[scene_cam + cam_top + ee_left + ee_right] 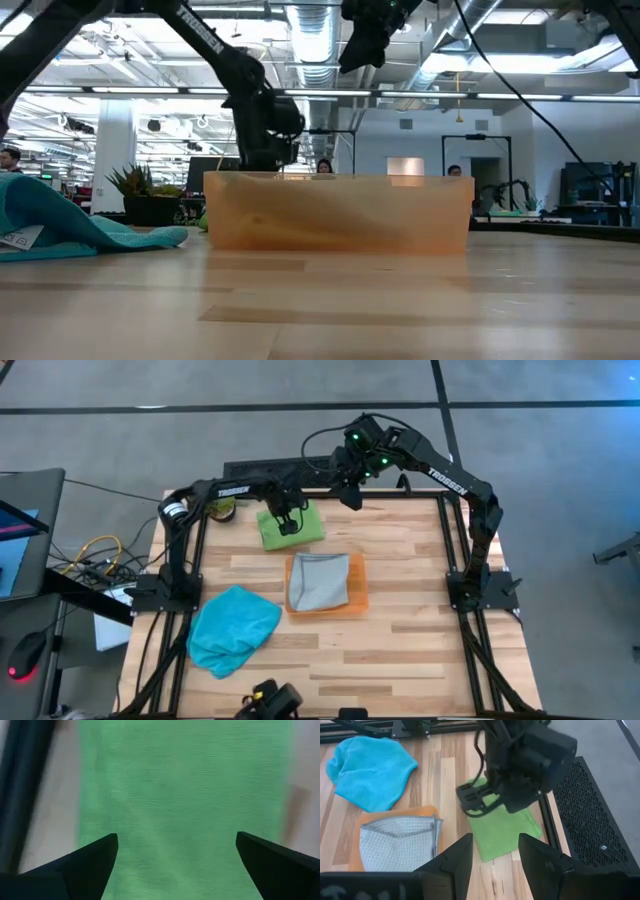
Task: Sort microfiber towel by color & place in baskets
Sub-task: Stack the green towel on top of the gray towel into the orange bin
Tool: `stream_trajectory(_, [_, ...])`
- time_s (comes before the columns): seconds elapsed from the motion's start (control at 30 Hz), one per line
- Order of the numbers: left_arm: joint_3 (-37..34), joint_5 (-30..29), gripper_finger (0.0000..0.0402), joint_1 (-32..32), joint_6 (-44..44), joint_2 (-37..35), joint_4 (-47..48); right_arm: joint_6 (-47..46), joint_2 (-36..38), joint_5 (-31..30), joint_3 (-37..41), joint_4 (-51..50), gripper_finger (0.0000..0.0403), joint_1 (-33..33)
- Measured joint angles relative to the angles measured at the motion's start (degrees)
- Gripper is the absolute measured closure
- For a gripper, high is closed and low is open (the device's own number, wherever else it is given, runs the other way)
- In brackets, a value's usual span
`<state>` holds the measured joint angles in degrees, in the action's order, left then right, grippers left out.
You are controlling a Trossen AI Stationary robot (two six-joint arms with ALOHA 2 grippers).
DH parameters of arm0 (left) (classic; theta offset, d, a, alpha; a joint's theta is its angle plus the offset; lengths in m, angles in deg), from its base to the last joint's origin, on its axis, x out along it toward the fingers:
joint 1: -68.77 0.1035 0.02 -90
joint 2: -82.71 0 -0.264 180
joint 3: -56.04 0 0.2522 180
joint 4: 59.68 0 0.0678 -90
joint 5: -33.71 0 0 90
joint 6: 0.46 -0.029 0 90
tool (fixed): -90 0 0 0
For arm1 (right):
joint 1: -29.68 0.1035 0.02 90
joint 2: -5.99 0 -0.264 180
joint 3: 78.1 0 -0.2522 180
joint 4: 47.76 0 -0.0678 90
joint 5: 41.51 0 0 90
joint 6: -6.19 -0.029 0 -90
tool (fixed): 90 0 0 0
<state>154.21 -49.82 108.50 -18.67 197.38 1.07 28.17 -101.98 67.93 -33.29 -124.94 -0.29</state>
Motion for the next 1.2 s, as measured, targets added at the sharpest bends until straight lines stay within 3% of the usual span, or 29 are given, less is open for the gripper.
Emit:
stream_trajectory(0.47, [1.7,-5.5,0.0003,-0.3,4.1,6.1,0.1,0.0,0.0,0.0,0.0,0.0,0.0221,0.0])
stream_trajectory(0.7, [1.6,-6.3,0.0028,-0.5,5.5,6.2,0.2,0.0,0.0,0.0,0.0,0.0,0.0221,0.0])
stream_trajectory(0.93, [1.1,-6.6,0.0086,-0.7,5.7,6.2,1.2,0.0,0.0,0.0,0.0,0.0,0.0221,0.0])
stream_trajectory(1.2, [1.0,-7.0,0.0199,-0.7,6.1,6.3,2.5,0.0,0.0,0.0,0.0,0.0,0.0221,0.0])
